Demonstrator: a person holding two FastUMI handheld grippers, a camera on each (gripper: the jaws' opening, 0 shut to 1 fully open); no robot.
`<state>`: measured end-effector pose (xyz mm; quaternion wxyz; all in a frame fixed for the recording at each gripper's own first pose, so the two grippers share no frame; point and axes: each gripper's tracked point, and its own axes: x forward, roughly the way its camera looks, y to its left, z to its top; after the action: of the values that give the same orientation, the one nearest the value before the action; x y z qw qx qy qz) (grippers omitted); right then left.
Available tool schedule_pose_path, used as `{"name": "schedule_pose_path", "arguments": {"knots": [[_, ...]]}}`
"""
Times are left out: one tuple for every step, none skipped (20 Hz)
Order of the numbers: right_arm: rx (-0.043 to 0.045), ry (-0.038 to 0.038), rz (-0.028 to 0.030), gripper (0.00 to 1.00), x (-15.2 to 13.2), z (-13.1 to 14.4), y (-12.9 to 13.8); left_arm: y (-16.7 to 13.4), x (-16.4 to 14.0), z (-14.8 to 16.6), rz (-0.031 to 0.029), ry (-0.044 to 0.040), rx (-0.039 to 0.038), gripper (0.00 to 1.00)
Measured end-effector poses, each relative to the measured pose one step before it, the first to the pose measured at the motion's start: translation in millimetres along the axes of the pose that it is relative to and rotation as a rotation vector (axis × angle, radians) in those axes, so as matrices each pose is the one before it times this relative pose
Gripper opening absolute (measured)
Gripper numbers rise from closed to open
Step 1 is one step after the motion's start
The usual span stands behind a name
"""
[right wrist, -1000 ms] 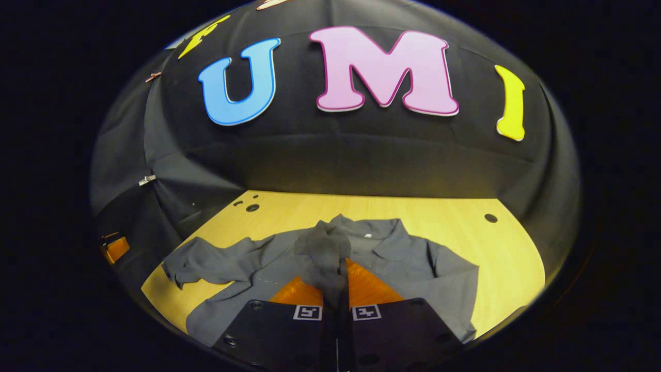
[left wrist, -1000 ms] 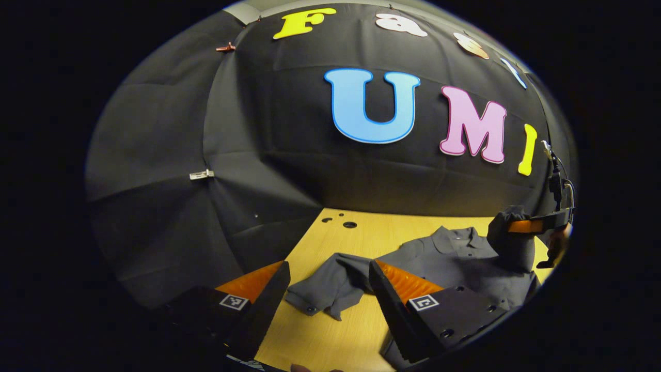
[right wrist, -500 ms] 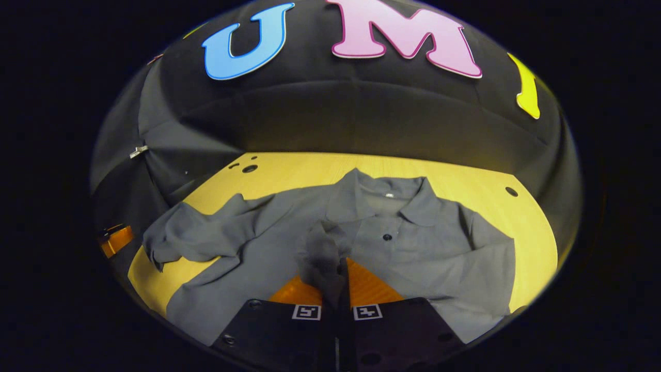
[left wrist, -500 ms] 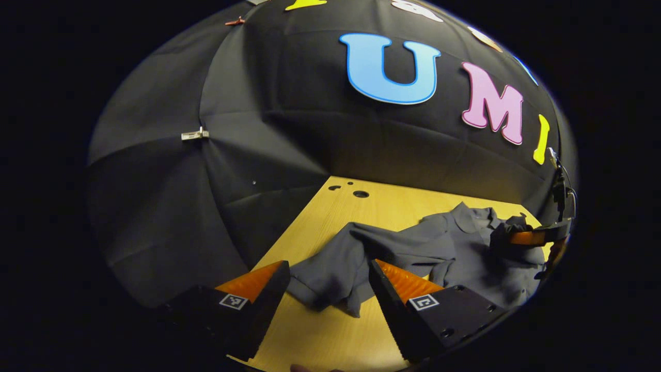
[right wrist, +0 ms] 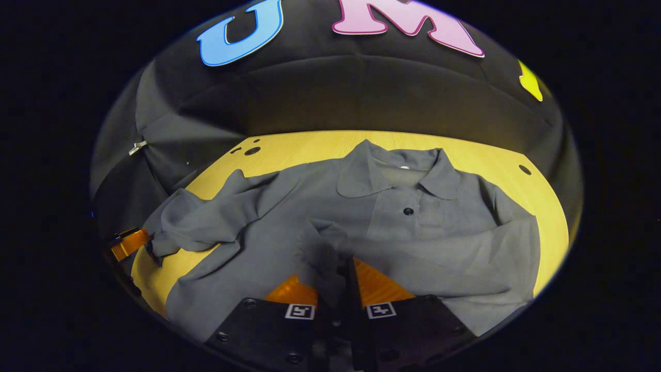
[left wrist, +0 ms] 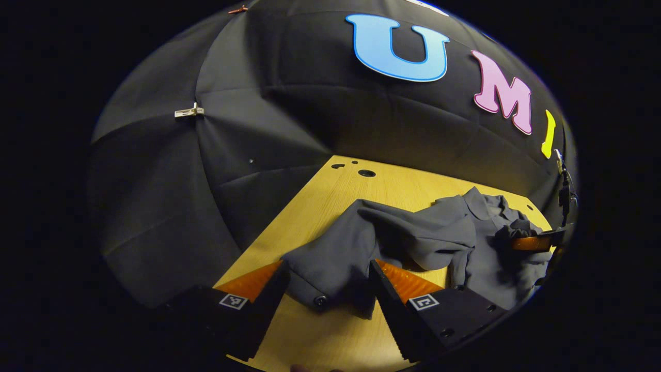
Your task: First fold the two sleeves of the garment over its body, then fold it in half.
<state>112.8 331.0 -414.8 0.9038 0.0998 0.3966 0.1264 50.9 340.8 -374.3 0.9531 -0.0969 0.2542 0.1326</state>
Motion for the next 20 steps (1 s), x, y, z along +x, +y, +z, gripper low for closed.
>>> {"name": "schedule_pose_path", "arguments": {"knots": [[0.00315,0.00956,0.00662,0.29,0.70,-3.80,3.38,0.09,1.98,-1.74,0.00189,0.00577,0.00048,0.97],[-0.00347,0.00807,0.00077,0.24,-0.22,-2.80,1.68,0.08,3.20,-0.80,-0.00007,0.00572,-0.00035,0.97],[-0.00098,0.00865,0.00975,0.38,0.13,-3.65,3.89,-0.06,2.28,-2.42,-0.00027,0.00772,0.00112,0.97],[-0.00131,0.01102,0.01221,0.43,-0.65,-3.32,5.11,0.10,2.84,-0.17,-0.00129,0.00463,0.00261,0.97],[-0.00581,0.00749,0.00936,0.48,-2.17,-2.83,3.99,-0.50,1.81,-1.21,-0.00437,0.00205,0.00076,0.97],[-0.00820,0.00389,0.00775,0.56,-1.27,-1.85,3.19,0.62,2.49,-0.78,-0.00110,0.00659,-0.00058,0.97],[-0.00241,0.00252,0.00921,0.59,-1.74,-1.96,3.19,0.61,2.18,-2.64,0.00063,0.00738,0.00111,0.97],[0.00919,0.00404,0.01577,0.62,-1.84,-0.55,4.02,-0.21,1.52,-0.96,-0.00223,0.00975,0.00155,0.97],[0.01377,0.00086,0.01586,0.65,-2.61,-0.73,4.11,-0.04,2.26,-2.15,-0.00051,0.00588,0.00181,0.97],[0.01273,-0.00110,0.01668,0.72,-2.82,1.23,4.13,-0.66,1.31,0.02,-0.00256,0.00630,0.00118,0.98],[0.00629,-0.00022,0.01099,0.76,-2.35,1.45,2.96,-0.60,0.83,-3.22,-0.00355,0.00984,0.00044,0.98],[0.00333,-0.00346,0.00919,0.76,-3.85,2.33,2.37,-0.94,2.16,-3.76,-0.00171,0.01740,-0.00154,0.97],[0.00309,-0.00376,0.00752,0.77,-4.40,1.11,2.58,0.36,1.50,-3.21,0.00161,0.01106,-0.00360,0.96],[-0.00075,-0.00432,0.00275,0.78,-4.54,1.98,0.05,0.70,2.13,-1.31,0.00154,0.00744,-0.00599,0.97],[-0.00706,-0.00677,0.00017,0.78,-5.52,2.03,-0.58,0.23,1.70,-3.55,0.00009,0.00866,-0.00387,0.96],[-0.00987,-0.00789,-0.00237,0.78,-5.23,2.50,-1.46,1.86,0.86,0.02,0.00993,0.00201,0.00662,0.96],[-0.00843,-0.00796,-0.00296,0.78,-6.84,1.56,-1.59,0.46,1.30,-0.71,0.00302,-0.00365,0.01908,0.96],[-0.00555,-0.00526,-0.00031,0.78,-7.52,1.95,-0.82,-0.13,1.23,-0.02,0.00493,0.00377,0.02569,0.95],[-0.00243,-0.00753,0.00018,0.78,-6.84,1.85,-0.94,-0.86,1.33,-3.24,0.01175,0.00555,0.03278,0.95],[0.00002,-0.00749,0.00026,0.78,-8.72,2.47,-1.80,-0.15,-0.21,3.55,-0.00029,-0.01223,0.03502,0.95]]}}
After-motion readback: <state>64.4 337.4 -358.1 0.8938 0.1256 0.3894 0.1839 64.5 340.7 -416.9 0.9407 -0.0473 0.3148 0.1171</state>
